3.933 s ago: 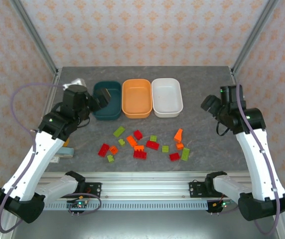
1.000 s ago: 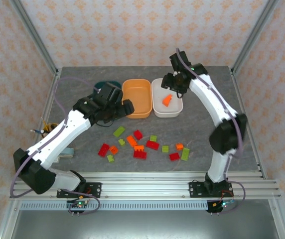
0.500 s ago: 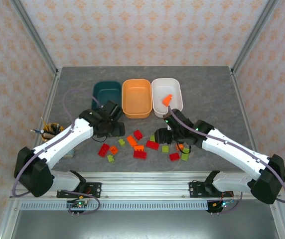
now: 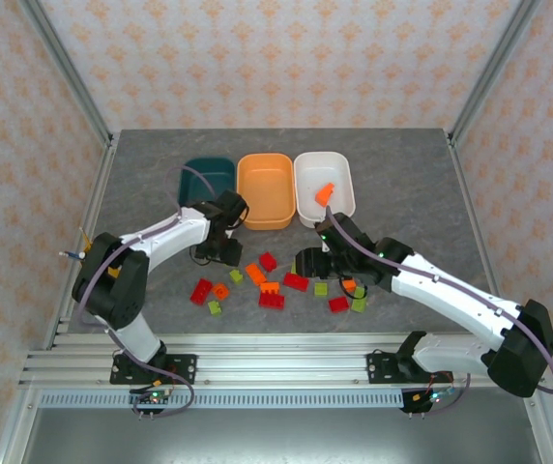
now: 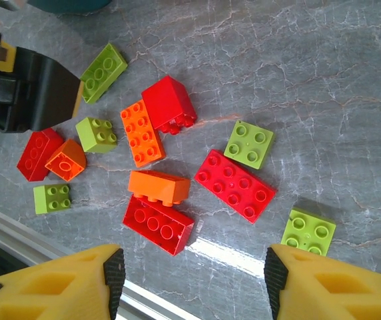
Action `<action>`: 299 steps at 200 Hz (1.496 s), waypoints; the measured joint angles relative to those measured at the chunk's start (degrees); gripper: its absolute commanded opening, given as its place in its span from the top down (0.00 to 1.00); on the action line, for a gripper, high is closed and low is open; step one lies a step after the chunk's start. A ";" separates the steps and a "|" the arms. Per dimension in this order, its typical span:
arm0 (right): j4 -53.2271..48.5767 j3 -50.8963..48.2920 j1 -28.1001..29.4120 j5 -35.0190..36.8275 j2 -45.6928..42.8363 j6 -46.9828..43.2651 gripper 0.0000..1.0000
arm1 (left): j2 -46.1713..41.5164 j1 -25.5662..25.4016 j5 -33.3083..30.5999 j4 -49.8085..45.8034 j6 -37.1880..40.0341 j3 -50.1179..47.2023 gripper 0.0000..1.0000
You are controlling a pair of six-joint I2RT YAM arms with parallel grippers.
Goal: Sort the legos into containers by color
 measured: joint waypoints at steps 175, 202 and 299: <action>8.59 3.45 -7.28 -5.92 2.21 5.09 0.34 | 10.45 0.00 4.52 4.15 4.85 4.92 0.61; 9.92 3.19 -7.28 -6.60 2.21 6.54 0.34 | 10.45 0.00 4.52 4.28 4.76 4.92 0.67; 13.40 3.15 -9.33 -5.86 0.24 8.66 0.32 | -0.33 0.00 4.50 0.31 0.07 7.23 0.68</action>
